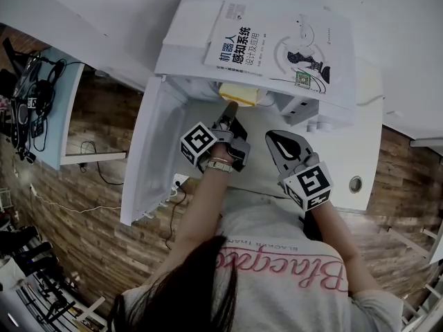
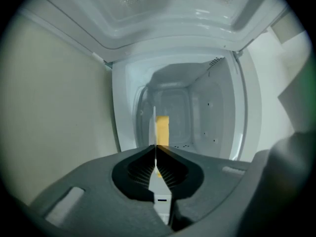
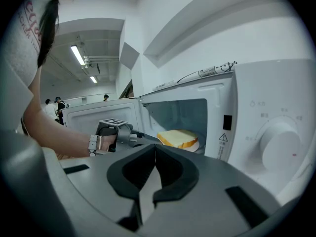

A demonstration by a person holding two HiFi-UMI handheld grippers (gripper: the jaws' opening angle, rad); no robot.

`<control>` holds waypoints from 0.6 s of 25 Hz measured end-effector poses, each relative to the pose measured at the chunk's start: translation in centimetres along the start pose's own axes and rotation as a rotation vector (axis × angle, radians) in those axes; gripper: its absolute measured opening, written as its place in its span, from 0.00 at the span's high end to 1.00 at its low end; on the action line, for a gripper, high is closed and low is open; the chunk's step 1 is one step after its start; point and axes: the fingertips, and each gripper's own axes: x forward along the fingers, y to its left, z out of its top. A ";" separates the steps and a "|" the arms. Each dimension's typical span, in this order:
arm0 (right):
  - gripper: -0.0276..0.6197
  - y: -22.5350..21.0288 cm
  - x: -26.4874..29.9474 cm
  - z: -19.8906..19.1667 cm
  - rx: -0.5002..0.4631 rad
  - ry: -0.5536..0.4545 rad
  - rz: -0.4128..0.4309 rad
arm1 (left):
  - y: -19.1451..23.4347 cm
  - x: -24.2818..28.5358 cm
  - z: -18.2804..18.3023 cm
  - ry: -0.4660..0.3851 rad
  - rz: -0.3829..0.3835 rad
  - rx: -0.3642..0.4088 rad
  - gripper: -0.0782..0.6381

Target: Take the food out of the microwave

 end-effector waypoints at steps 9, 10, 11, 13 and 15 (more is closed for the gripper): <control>0.94 0.4 -0.3 -0.2 -0.014 0.004 0.008 | 1.5 0.0 -0.3 -0.011 0.032 0.047 0.87; 0.94 0.4 -0.3 -0.2 -0.018 0.005 0.008 | 1.5 0.2 -0.3 -0.013 0.037 0.051 0.87; 0.94 0.4 -0.4 -0.2 -0.022 0.007 0.008 | 1.5 0.4 -0.2 -0.015 0.039 0.051 0.87; 0.94 0.4 -0.5 -0.3 -0.025 0.011 0.007 | 1.4 0.8 -0.1 -0.020 0.035 0.041 0.87; 0.94 0.2 -0.6 -0.4 -0.025 0.014 0.003 | 1.5 1.2 -0.1 -0.023 0.033 0.025 0.86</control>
